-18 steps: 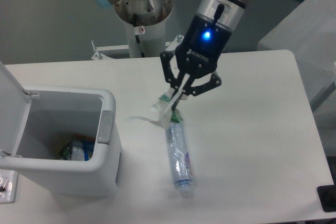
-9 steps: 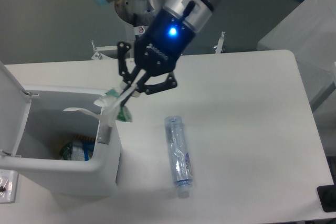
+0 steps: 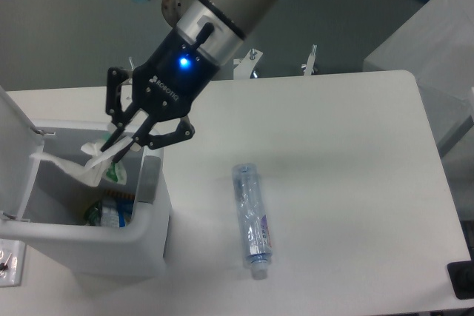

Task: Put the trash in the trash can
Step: 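Open the gripper to drop the wrapper into the bin, then move the open gripper over the clear plastic water bottle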

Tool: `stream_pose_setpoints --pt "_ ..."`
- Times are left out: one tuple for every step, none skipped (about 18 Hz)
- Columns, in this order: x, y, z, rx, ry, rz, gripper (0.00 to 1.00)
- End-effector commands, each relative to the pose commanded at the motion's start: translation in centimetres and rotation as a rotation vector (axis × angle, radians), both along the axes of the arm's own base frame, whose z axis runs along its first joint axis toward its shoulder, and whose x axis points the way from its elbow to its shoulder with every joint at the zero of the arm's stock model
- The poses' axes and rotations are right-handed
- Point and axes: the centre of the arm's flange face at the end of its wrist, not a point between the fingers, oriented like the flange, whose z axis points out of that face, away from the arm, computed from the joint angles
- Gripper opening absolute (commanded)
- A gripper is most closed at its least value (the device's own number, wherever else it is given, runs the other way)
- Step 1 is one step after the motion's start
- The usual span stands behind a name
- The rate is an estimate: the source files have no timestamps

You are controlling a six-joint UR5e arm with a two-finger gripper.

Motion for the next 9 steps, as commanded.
stream_pose_setpoints --pt "0.1 0.0 -0.1 -0.001 -0.001 0.000 1.00" --pt "0.1 0.0 -0.1 -0.001 -0.001 0.000 1.00" --pt "-0.1 0.0 -0.1 -0.001 0.001 0.001 1.00" --pt "-0.2 0.2 -0.2 -0.001 0.001 0.001 1.00" --pt "-0.3 0.3 -0.2 0.000 0.002 0.001 1.00" --pt "-0.9 0.2 -0.2 0.000 0.002 0.008 1.00" --pt "-1.7 0.1 -0.5 -0.003 -0.001 0.019 1.00" --pt "-2.8 -0.2 -0.8 -0.012 0.000 0.039 1.00" --pt "-3.7 -0.4 -0.8 -0.023 0.014 0.060 1.00"
